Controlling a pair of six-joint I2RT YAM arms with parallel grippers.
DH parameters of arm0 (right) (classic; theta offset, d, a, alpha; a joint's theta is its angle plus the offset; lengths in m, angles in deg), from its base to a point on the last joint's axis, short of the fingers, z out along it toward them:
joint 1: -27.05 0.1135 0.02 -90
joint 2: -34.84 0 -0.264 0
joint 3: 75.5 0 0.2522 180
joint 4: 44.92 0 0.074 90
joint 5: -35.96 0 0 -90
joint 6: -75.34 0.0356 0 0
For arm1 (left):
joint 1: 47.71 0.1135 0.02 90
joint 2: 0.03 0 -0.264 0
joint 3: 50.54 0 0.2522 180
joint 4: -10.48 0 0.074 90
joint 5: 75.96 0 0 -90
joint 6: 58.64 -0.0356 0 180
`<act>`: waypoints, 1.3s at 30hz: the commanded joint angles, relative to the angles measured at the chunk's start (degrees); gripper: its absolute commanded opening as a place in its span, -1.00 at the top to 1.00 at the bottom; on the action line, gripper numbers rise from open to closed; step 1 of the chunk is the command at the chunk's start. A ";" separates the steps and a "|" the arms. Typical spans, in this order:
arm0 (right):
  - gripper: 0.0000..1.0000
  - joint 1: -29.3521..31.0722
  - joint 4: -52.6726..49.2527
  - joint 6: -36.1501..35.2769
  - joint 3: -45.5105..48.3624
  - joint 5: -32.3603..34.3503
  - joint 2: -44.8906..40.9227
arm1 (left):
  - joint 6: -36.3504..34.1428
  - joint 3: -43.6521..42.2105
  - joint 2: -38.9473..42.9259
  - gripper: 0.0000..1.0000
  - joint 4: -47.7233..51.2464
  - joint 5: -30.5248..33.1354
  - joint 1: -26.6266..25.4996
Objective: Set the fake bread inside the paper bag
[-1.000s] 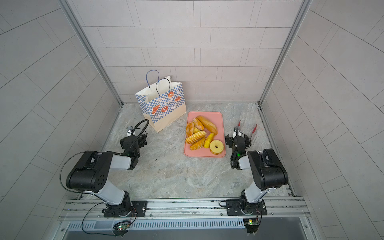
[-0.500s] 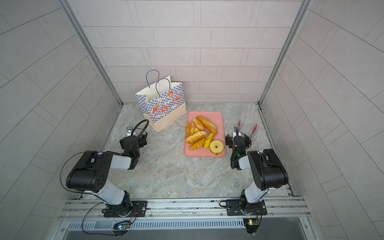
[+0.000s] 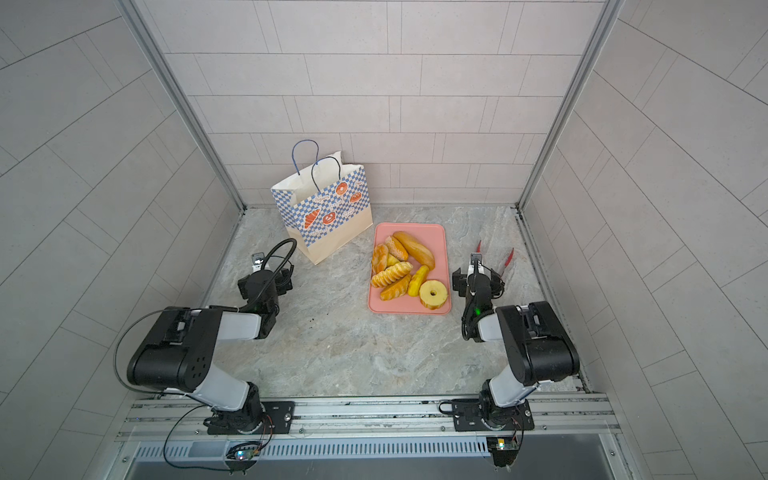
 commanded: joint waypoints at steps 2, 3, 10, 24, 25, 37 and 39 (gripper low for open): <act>-0.99 0.27 -6.88 0.81 -0.29 3.85 -9.91 | 1.37 1.76 7.01 -1.00 6.42 4.55 -0.12; -0.99 0.27 -9.02 1.45 -0.44 4.54 -12.67 | 1.72 1.65 9.16 -1.00 7.63 5.67 -0.18; -0.99 0.24 -35.29 15.21 -5.96 10.53 -31.46 | 13.99 6.51 24.66 -1.00 27.19 9.26 -0.15; -0.99 -0.14 -76.57 31.40 -21.25 -9.47 -44.92 | 28.87 36.30 32.63 -1.00 71.50 -9.88 3.33; -0.99 -0.24 -76.69 31.59 -21.15 -11.50 -46.14 | 27.56 38.49 32.25 -0.98 72.65 -13.32 4.01; -0.62 7.89 -83.23 28.84 -35.70 -31.16 -35.47 | 12.26 83.09 -0.14 -1.00 100.58 -28.07 4.64; -0.56 11.45 -83.44 27.61 -38.23 -30.89 -34.15 | 10.59 92.77 -7.22 -1.00 104.94 -28.18 4.65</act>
